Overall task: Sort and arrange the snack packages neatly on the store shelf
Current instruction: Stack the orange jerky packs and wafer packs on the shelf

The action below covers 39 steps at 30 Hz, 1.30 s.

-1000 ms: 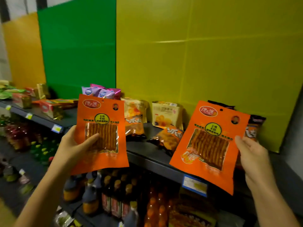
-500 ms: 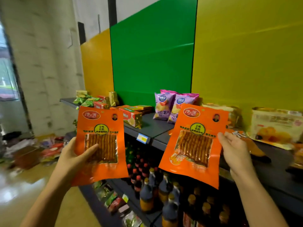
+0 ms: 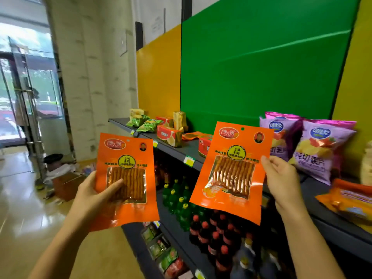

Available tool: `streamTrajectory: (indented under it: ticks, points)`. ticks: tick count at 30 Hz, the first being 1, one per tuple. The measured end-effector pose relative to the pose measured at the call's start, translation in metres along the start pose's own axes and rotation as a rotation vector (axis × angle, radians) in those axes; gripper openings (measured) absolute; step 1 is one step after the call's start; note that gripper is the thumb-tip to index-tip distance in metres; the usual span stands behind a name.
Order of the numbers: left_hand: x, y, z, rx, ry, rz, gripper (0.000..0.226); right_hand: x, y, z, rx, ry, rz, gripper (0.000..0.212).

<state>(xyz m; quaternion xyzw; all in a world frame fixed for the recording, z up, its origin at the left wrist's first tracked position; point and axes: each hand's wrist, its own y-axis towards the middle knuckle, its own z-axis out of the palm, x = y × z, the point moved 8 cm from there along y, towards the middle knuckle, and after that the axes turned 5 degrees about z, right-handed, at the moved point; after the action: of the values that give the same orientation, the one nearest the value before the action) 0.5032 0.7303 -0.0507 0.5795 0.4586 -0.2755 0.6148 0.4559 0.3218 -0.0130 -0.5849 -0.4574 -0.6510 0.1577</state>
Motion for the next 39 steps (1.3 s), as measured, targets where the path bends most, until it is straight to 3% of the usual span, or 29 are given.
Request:
streamTrajectory:
  ticks: [9,14,15,19,25,32,39]
  points:
    - [0.057,0.168,-0.014,0.002,-0.018,0.023,0.024,-0.002,0.091,0.131,-0.066,-0.111,-0.104,0.025]
    - [0.085,0.245,-0.014,0.056,-0.013,0.035,0.024,-0.008,0.131,0.185,-0.1,-0.126,-0.096,0.071]
    - [0.091,0.26,-0.013,0.069,-0.017,0.036,0.024,-0.007,0.138,0.195,-0.105,-0.135,-0.09,0.071]
    - [0.115,0.324,-0.005,0.132,-0.043,0.054,0.024,-0.008,0.167,0.226,-0.196,-0.214,-0.11,0.033]
    - [0.149,0.435,0.027,0.277,-0.075,0.086,0.02,-0.022,0.216,0.259,-0.354,-0.161,-0.02,0.021]
    - [0.139,0.537,0.1,0.443,-0.129,0.226,0.031,-0.015,0.266,0.261,-0.548,-0.181,0.047,0.034]
    - [0.146,0.59,0.21,0.6,-0.273,0.168,0.034,-0.02,0.311,0.256,-0.612,-0.172,0.104,0.039]
